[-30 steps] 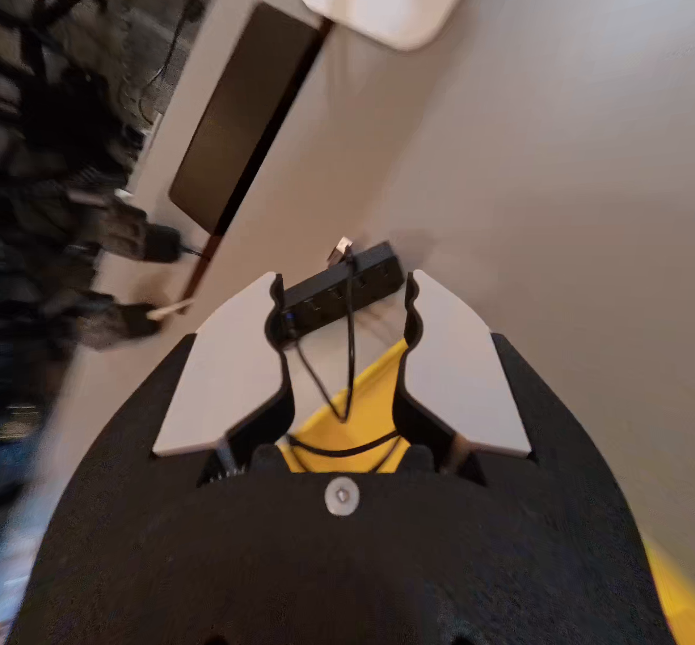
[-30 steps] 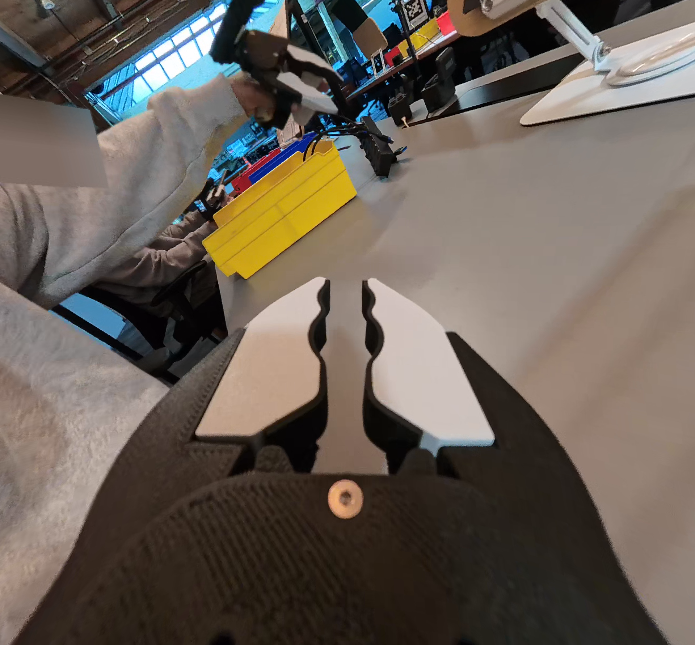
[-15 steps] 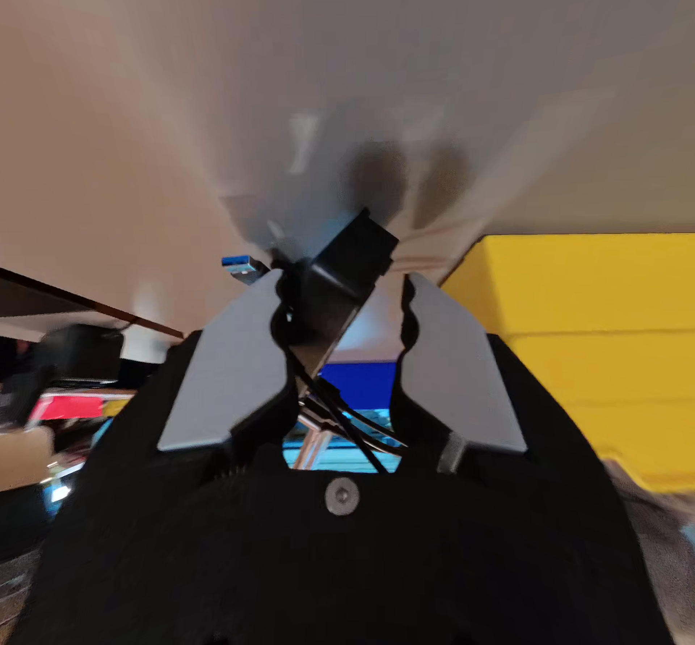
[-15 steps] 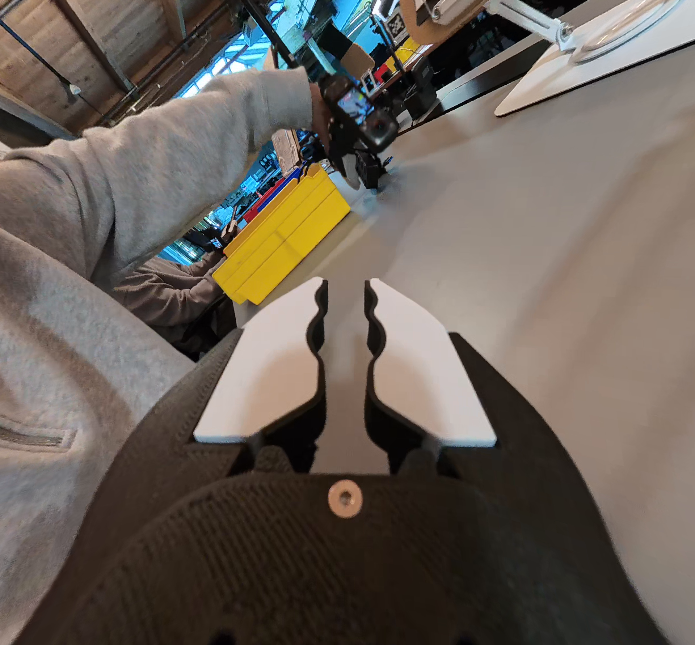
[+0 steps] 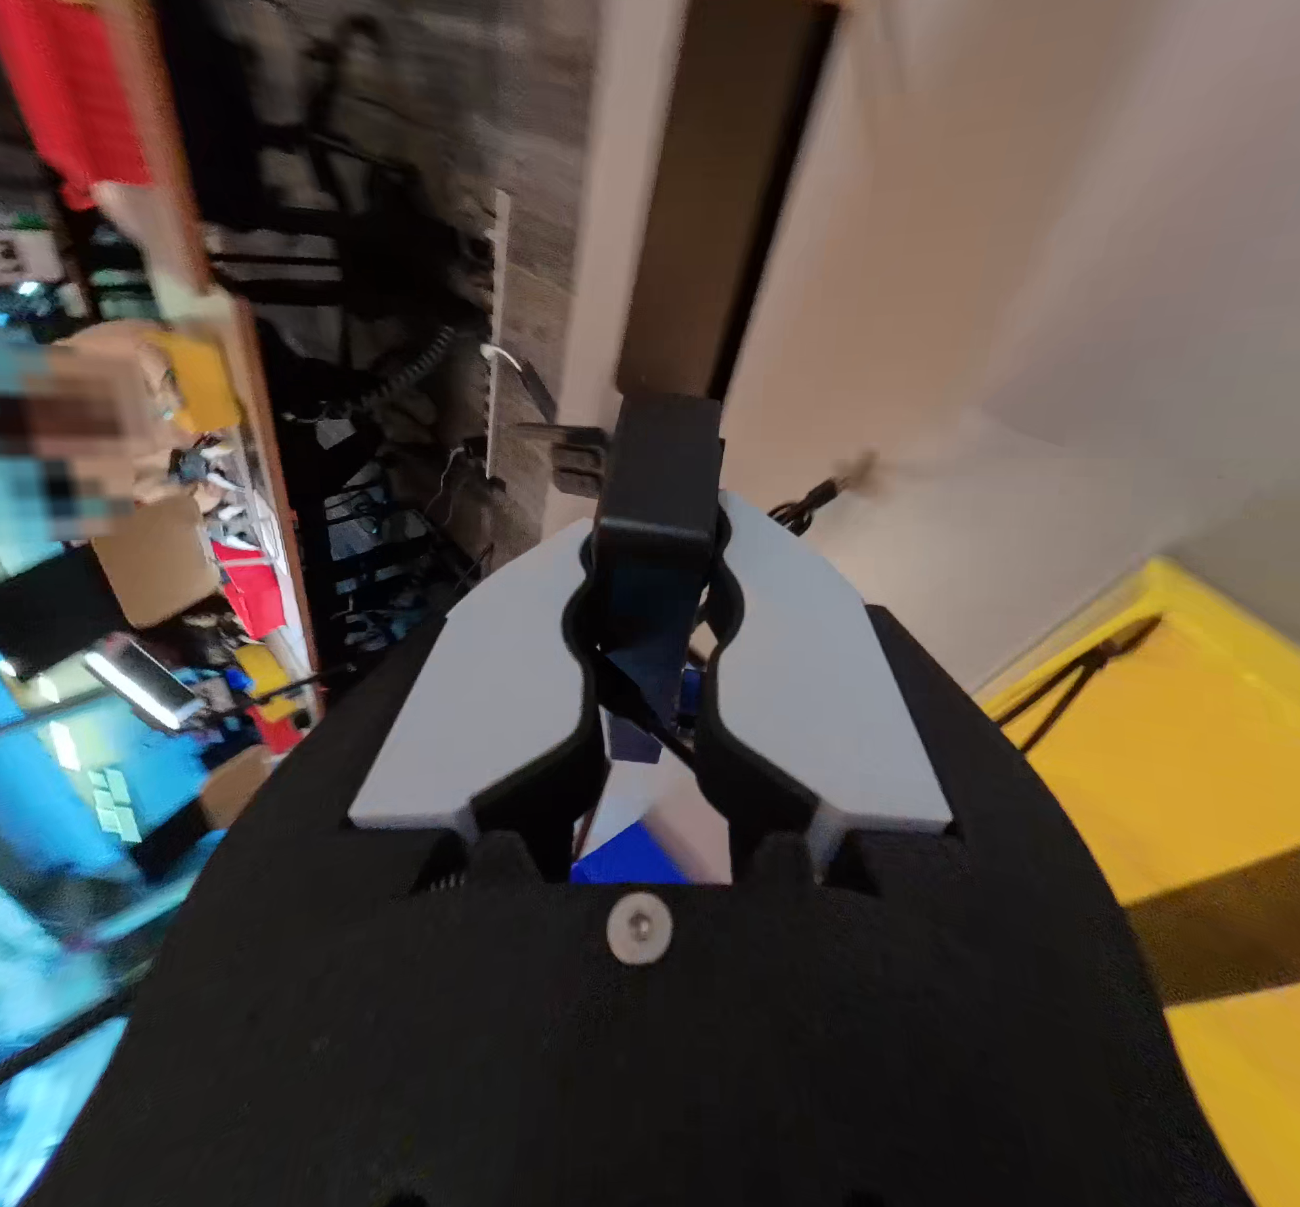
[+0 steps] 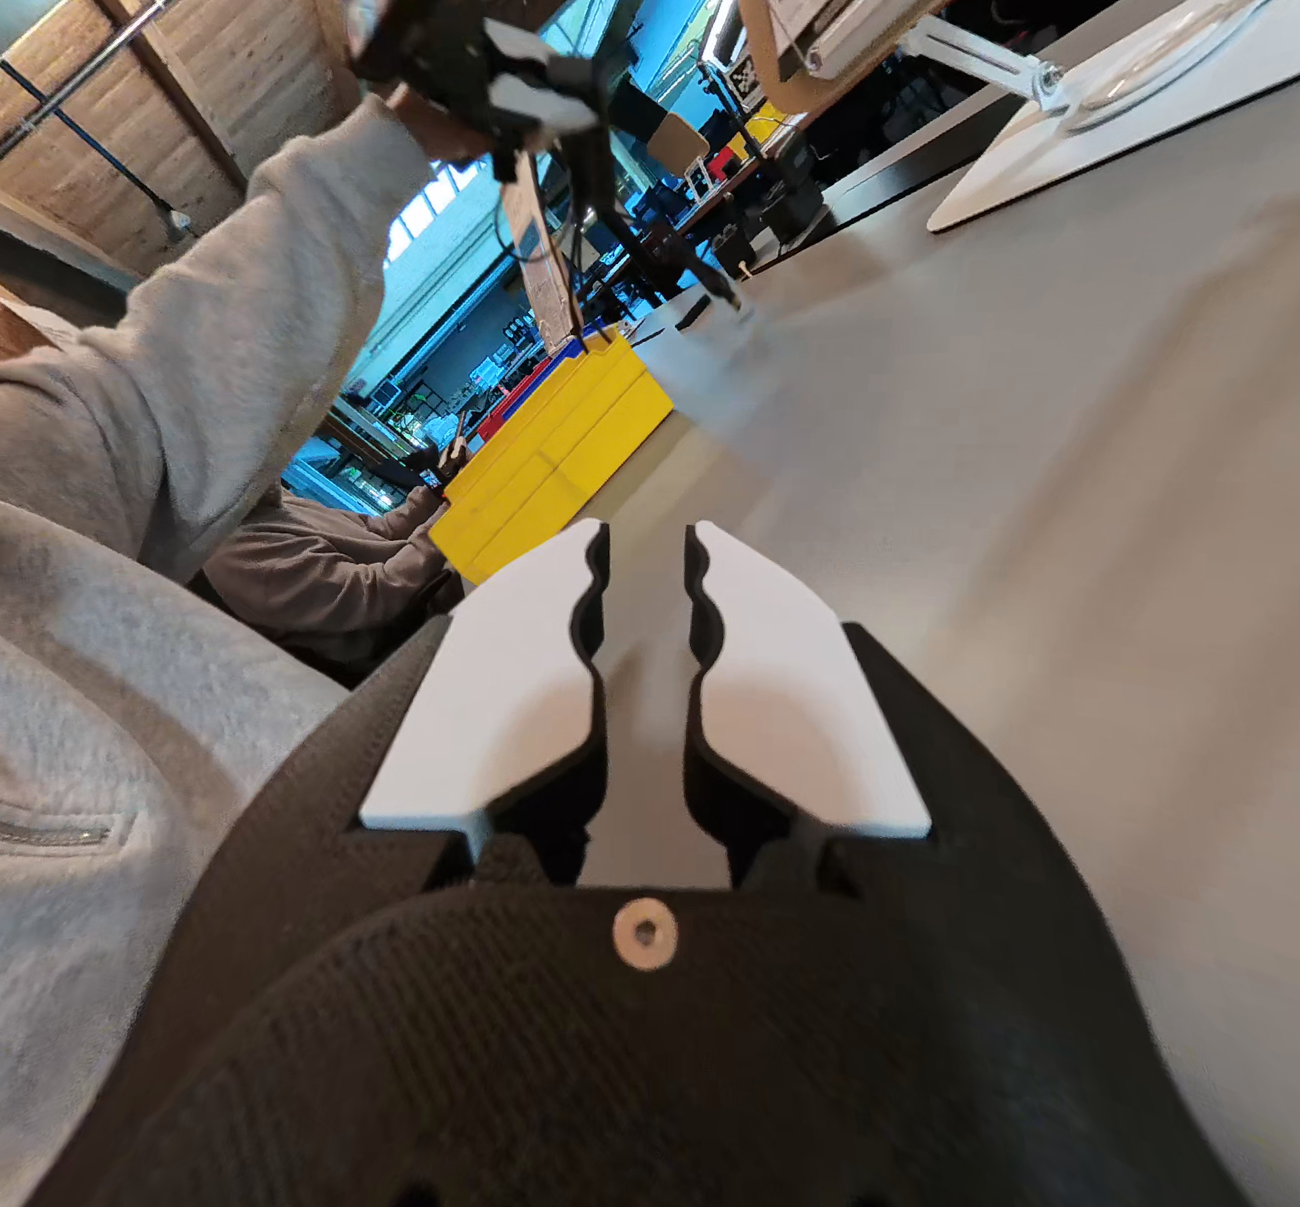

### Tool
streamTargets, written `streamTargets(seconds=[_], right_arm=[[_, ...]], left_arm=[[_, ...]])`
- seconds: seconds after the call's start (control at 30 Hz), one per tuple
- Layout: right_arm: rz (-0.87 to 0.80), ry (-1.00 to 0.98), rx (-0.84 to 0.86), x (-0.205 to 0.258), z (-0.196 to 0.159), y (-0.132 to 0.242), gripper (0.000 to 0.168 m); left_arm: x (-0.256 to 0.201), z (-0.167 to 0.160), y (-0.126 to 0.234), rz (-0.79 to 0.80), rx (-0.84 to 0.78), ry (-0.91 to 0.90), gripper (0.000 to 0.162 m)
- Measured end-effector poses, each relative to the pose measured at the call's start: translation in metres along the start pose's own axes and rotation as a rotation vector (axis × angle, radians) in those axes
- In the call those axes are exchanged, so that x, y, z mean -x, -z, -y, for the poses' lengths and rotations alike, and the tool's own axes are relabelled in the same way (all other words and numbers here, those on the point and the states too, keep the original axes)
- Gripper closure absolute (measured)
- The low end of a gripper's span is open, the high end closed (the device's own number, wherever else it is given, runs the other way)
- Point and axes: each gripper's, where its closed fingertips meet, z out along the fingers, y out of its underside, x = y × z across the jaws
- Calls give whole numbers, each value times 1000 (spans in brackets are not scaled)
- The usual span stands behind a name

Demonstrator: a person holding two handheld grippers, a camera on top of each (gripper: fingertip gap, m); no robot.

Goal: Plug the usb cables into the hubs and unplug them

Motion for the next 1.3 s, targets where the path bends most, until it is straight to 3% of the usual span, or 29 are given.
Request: streamTargets(seconds=[0.17, 0.33, 0.47, 0.63, 0.77, 0.87, 0.93, 1.0, 1.2, 1.23, 1.3], right_arm=[[10, 61, 1, 11, 0, 2, 148], [18, 150, 23, 26, -5, 0, 149], [17, 256, 49, 39, -12, -4, 150], [31, 382, 49, 65, -20, -15, 149], [43, 477, -7, 94, -23, -28, 138], [21, 661, -115, 127, -9, -37, 123], [-40, 830, -164, 145, -2, -40, 122], [-147, 923, -182, 147, 6, -42, 121], [-225, 958, -132, 126, 4, -51, 116], [-227, 958, -112, 119, 0, -52, 121], [-205, 948, -27, 104, -17, -57, 148]], left_arm=[[61, 5, 125, 274, -327, 326, 132], [76, 12, 253, 487, -659, 515, 135], [55, 32, 331, 502, -903, 618, 133], [13, 60, 379, 440, -1166, 880, 135], [-41, 84, 377, 268, -1411, 1087, 135], [-89, 101, 346, 101, -1518, 1252, 136], [-121, 111, 317, -17, -1561, 1384, 136], [-153, 118, 286, -139, -1570, 1529, 136], [-249, 139, 196, -442, -1423, 1878, 136], [-261, 143, 186, -485, -1390, 1903, 136], [-277, 148, 170, -564, -1330, 1945, 135]])
